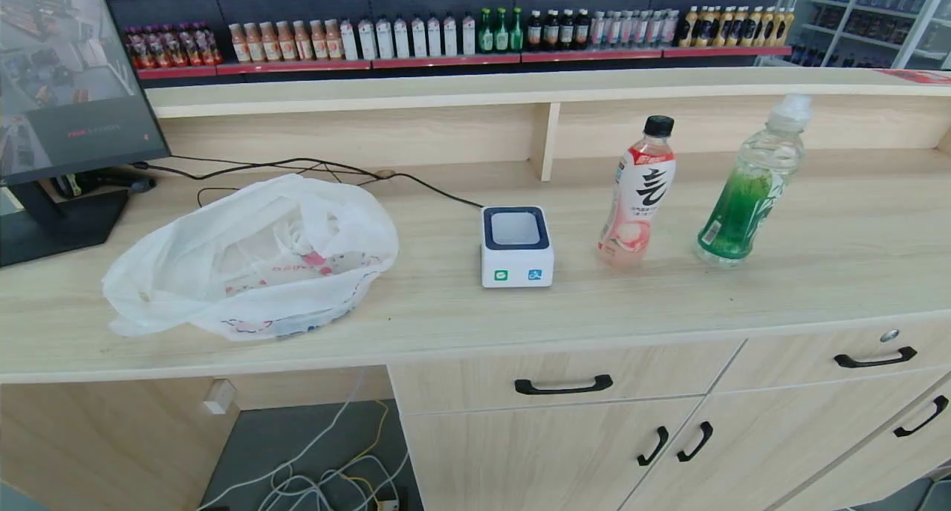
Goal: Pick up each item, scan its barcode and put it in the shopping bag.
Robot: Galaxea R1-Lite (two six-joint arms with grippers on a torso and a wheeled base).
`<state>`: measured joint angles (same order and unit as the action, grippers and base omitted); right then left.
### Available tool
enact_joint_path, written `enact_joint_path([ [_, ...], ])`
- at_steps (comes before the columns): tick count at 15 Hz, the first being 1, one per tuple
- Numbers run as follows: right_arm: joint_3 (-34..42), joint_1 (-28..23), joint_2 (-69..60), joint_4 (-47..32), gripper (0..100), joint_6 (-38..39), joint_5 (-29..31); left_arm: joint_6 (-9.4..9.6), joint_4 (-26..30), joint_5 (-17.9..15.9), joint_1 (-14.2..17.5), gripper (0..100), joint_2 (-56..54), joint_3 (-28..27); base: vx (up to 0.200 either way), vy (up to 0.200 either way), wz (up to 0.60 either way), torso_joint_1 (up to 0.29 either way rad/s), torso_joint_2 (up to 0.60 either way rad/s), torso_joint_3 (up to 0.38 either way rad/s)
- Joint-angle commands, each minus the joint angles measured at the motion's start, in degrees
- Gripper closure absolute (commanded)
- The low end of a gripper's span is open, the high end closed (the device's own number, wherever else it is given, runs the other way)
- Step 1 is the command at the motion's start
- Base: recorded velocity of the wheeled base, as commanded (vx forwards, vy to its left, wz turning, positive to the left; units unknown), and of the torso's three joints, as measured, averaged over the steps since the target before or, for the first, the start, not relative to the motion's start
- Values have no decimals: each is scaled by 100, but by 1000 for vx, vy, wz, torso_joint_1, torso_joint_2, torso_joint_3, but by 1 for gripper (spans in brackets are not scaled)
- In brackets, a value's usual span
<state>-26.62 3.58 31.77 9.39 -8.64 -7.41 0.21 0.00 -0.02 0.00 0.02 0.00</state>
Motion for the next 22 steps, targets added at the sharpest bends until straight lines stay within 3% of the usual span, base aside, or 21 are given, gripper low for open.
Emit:
enact_joint_path([
  [1, -669, 512, 2193, 1012, 0, -393, 12, -3, 0, 2, 0, 0, -2, 0, 0, 0, 0, 0, 0, 0],
  [4, -1134, 978, 3327, 1610, 0, -384, 179, -3, 0, -6, 0, 0, -2, 0, 0, 0, 0, 0, 0, 0],
  [10, -1987, 1303, 4505, 1698, 0, 232, 170, 6, 0, 2, 0, 0, -2, 0, 0, 0, 0, 0, 0, 0],
  [12, -2259, 1338, 4909, 2137, 0, 425, 196, -3, 0, -6, 0, 0, -2, 0, 0, 0, 0, 0, 0, 0],
  [14, -2268, 1479, 5357, 3087, 0, 434, 293, 6, 0, -6, 0, 0, -2, 0, 0, 0, 0, 0, 0, 0],
  [16, -2242, 1839, 5770, 4045, 0, 750, 794, -3, 0, -6, 0, 0, -2, 0, 0, 0, 0, 0, 0, 0],
  [18, -2242, 2190, 5885, 4097, 0, 908, 1251, 6, 0, 2, -9, 0, -2, 0, 0, 0, 0, 0, 0, 0],
  [22, -1864, 2111, 6315, 5055, 0, 882, 1277, 6, 0, -6, -9, 0, -2, 0, 0, 0, 0, 0, 0, 0],
])
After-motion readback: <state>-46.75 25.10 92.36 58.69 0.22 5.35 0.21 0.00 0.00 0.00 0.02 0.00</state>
